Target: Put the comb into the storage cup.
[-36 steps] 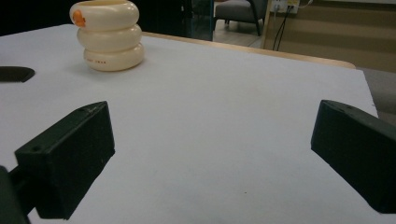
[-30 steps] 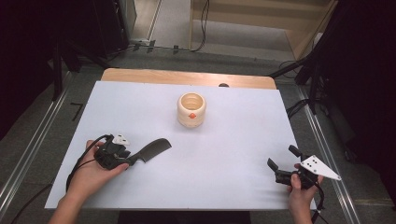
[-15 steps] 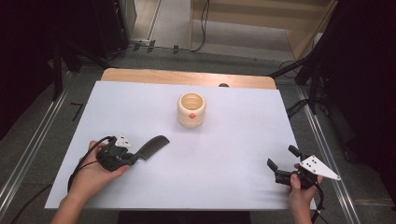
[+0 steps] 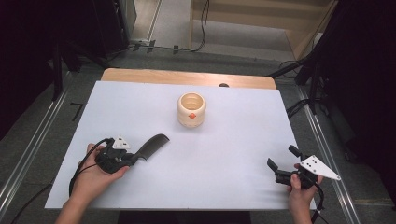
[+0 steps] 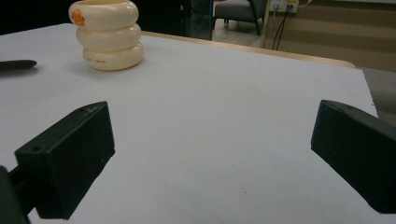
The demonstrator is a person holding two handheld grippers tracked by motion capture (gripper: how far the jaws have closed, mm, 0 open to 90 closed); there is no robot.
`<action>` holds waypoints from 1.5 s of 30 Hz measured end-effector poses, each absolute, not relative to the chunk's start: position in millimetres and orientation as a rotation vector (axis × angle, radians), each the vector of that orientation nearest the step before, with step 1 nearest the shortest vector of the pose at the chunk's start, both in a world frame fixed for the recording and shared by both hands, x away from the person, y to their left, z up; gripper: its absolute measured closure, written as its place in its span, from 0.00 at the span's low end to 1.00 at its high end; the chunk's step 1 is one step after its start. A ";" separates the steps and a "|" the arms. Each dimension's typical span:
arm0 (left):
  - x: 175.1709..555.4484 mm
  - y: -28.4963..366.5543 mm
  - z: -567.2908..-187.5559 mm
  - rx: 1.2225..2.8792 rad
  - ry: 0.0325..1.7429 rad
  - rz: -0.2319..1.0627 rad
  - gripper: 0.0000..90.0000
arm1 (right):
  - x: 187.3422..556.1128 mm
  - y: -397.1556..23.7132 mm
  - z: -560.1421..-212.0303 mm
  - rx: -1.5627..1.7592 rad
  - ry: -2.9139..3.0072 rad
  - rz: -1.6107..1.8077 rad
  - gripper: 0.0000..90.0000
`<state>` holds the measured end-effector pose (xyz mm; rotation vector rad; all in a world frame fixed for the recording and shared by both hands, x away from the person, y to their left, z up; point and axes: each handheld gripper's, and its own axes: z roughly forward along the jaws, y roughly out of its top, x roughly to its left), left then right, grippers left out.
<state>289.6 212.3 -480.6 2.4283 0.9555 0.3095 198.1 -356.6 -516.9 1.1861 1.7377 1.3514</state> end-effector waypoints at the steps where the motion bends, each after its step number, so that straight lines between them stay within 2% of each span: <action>1: 289.4 212.8 -480.5 2.418 0.962 0.311 0.80 | 198.2 -356.6 -516.9 1.186 1.737 1.352 0.00; 24: 275.9 200.5 -465.6 2.210 0.908 0.402 0.80 | 199.3 -348.8 -507.4 1.184 1.781 1.333 0.00; 45: 260.6 182.6 -453.1 2.012 0.840 0.477 0.80 | 210.3 -297.3 -464.4 1.088 1.869 1.431 0.00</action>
